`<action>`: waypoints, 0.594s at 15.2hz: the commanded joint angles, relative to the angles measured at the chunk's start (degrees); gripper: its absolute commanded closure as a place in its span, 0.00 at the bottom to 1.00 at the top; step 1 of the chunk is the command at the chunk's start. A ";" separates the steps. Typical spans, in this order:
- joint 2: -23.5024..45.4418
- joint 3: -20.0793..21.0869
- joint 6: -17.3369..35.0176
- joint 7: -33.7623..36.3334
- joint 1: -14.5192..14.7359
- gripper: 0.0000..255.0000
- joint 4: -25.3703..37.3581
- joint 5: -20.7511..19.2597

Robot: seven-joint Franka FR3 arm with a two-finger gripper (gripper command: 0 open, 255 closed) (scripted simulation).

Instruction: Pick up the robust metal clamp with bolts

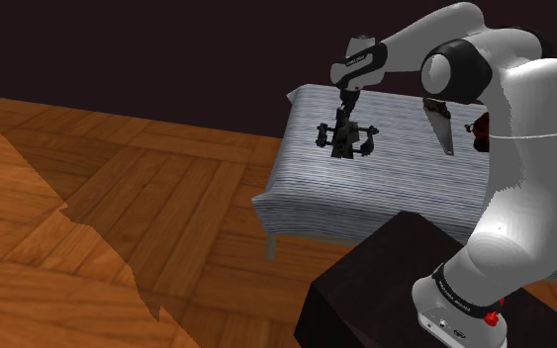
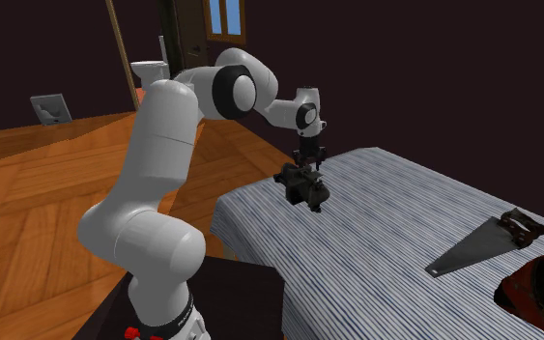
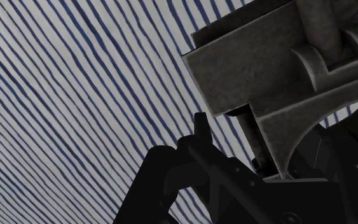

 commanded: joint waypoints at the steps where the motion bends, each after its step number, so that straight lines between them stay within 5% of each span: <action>1: -0.11 -0.05 -0.05 0.00 -0.01 1.00 -0.25 -0.05; 9: -2.85 -0.48 -4.82 0.09 0.23 1.00 1.83 -0.67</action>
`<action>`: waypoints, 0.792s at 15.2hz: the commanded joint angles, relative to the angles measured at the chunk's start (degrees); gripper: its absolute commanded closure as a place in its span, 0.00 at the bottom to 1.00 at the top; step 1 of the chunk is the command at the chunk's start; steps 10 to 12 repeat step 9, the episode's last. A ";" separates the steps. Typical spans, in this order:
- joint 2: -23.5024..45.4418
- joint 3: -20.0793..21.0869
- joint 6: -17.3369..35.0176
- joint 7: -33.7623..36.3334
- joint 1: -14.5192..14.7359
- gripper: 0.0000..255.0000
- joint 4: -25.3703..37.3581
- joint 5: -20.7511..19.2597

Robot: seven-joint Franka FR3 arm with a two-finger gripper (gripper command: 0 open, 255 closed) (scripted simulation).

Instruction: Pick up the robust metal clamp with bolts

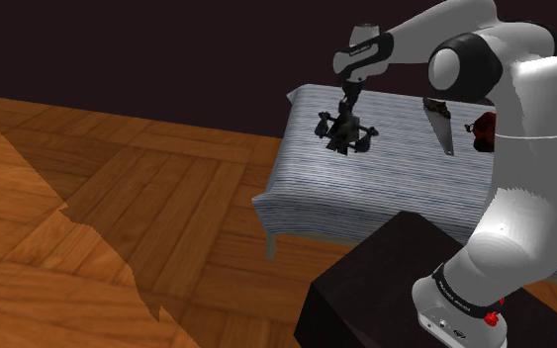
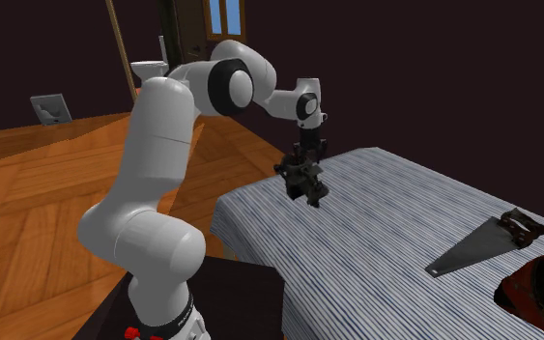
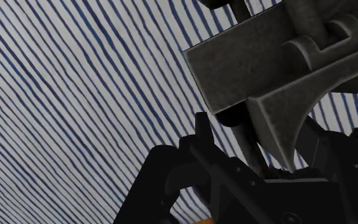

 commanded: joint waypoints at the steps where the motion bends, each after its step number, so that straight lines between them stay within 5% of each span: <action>1: -0.40 -0.09 -1.53 0.00 -0.03 1.00 1.27 -0.10; 12: -2.01 -0.33 -5.45 0.03 0.05 1.00 3.62 -0.48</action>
